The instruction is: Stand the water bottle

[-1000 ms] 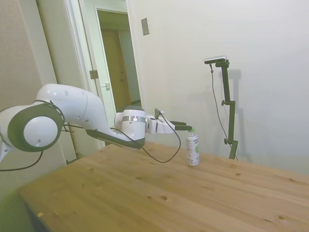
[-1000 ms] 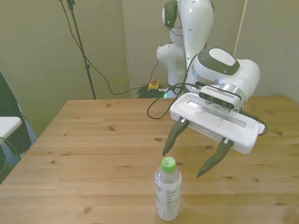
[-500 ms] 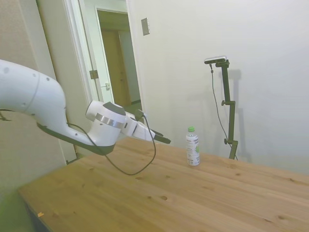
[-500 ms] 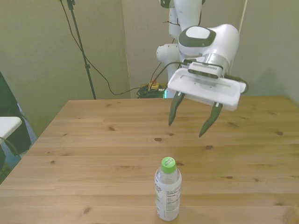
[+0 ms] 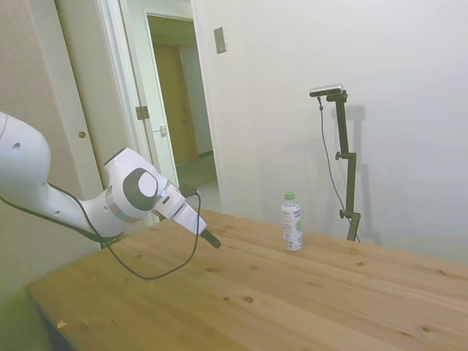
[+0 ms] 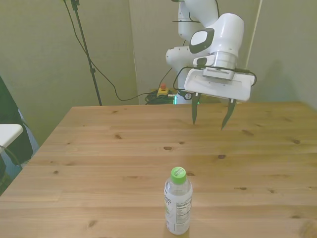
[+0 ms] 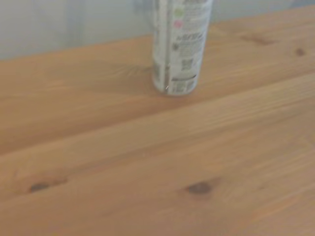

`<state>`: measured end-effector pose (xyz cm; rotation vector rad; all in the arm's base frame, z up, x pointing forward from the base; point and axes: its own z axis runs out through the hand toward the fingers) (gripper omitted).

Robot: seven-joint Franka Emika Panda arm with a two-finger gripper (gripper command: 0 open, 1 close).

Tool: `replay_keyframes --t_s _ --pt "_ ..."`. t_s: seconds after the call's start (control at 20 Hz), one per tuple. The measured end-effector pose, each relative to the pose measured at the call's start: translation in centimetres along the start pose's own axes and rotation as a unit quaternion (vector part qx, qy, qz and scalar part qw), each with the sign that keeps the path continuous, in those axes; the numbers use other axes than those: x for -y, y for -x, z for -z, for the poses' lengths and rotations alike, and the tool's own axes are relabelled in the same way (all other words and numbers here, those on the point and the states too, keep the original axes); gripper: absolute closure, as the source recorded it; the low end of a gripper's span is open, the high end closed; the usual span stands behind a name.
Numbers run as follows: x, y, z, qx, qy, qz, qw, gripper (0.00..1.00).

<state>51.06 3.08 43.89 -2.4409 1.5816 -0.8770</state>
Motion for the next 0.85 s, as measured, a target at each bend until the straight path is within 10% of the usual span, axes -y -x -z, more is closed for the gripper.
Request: replay_keyframes --t_s 0.4,0.85 --pt "-3.9 -6.0 8.8 0.123 0.029 0.064 0.9899 0.0" --pt "-5.5 -8.0 9.1 0.141 0.047 0.074 0.9862 0.0"
